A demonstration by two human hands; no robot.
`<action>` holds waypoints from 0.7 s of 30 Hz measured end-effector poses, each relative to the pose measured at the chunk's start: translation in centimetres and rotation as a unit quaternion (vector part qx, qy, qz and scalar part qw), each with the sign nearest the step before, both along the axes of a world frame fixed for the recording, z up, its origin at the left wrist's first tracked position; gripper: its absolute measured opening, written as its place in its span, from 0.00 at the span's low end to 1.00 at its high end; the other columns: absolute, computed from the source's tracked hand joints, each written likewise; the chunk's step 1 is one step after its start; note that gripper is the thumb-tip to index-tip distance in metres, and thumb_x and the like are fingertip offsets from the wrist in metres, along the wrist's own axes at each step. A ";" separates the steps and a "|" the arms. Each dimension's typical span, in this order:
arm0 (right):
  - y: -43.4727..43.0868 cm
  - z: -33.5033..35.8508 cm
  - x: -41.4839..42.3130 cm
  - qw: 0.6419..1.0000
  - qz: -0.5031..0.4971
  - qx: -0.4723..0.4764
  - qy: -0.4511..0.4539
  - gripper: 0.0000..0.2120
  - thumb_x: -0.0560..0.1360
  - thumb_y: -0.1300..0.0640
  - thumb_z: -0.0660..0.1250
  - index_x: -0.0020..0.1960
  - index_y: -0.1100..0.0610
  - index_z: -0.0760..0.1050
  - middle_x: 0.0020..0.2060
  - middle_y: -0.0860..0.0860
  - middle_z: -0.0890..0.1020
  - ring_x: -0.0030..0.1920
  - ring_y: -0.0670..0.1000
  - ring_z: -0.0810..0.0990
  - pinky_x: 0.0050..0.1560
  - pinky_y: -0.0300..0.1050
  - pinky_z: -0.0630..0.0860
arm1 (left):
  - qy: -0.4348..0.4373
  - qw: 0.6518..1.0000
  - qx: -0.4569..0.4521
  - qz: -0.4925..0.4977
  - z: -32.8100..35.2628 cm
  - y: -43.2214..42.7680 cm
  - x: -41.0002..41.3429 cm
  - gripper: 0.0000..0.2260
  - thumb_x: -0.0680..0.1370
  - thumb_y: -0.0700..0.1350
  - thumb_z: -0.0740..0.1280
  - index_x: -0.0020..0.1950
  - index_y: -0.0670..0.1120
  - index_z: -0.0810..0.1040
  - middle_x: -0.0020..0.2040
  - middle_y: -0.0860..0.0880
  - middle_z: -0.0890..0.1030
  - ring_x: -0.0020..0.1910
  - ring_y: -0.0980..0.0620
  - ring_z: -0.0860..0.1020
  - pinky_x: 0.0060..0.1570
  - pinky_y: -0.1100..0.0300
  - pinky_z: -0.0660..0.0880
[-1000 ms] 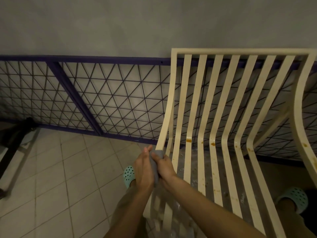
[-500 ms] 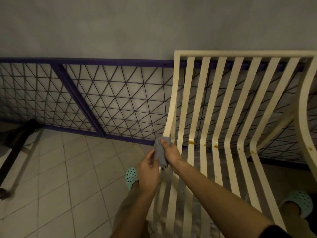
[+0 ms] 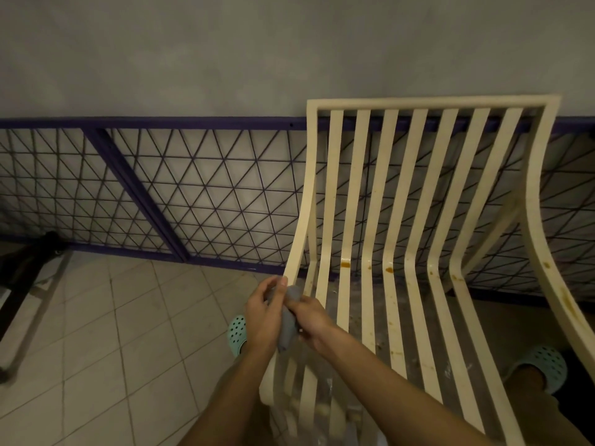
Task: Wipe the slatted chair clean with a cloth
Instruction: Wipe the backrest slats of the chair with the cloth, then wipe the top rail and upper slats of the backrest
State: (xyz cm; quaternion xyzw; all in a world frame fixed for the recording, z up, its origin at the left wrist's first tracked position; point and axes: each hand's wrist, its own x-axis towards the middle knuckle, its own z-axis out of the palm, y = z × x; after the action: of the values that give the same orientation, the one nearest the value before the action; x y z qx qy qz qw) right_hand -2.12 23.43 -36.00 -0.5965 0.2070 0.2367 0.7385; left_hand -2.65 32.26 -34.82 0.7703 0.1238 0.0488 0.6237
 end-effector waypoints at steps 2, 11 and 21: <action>0.4 -0.4 -1.2 0.999 0.026 -0.036 -0.004 0.15 0.79 0.50 0.65 0.60 0.59 0.75 0.50 0.56 0.83 0.50 0.53 0.83 0.49 0.46 0.81 | 0.011 0.998 -0.042 0.040 -0.2 0.3 -0.2 0.11 0.80 0.51 0.62 0.53 0.46 0.80 0.47 0.50 0.83 0.47 0.55 0.82 0.45 0.61 0.78; -3.5 1.3 -2.4 0.963 0.011 -0.166 -0.211 0.06 0.80 0.58 0.63 0.49 0.55 0.79 0.44 0.50 0.83 0.46 0.47 0.82 0.52 0.45 0.80 | 0.047 0.995 -0.089 0.007 0.5 0.6 0.3 0.13 0.81 0.43 0.59 0.49 0.46 0.83 0.41 0.52 0.84 0.37 0.61 0.82 0.33 0.71 0.74; -5.0 -0.7 2.9 0.744 0.279 -0.382 -0.472 0.25 0.81 0.63 0.58 0.77 0.55 0.58 0.77 0.46 0.54 0.76 0.42 0.47 0.72 0.30 0.39 | 0.202 0.941 -0.267 0.046 0.5 0.3 8.2 0.22 0.81 0.54 0.58 0.58 0.35 0.75 0.36 0.43 0.81 0.41 0.47 0.75 0.43 0.55 0.73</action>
State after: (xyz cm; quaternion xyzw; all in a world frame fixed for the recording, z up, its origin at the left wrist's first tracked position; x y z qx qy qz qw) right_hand 0.78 18.43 -36.66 -0.8954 -0.2707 0.0211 0.3529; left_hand 5.51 32.58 -34.33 0.5623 0.2913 -0.1143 0.7654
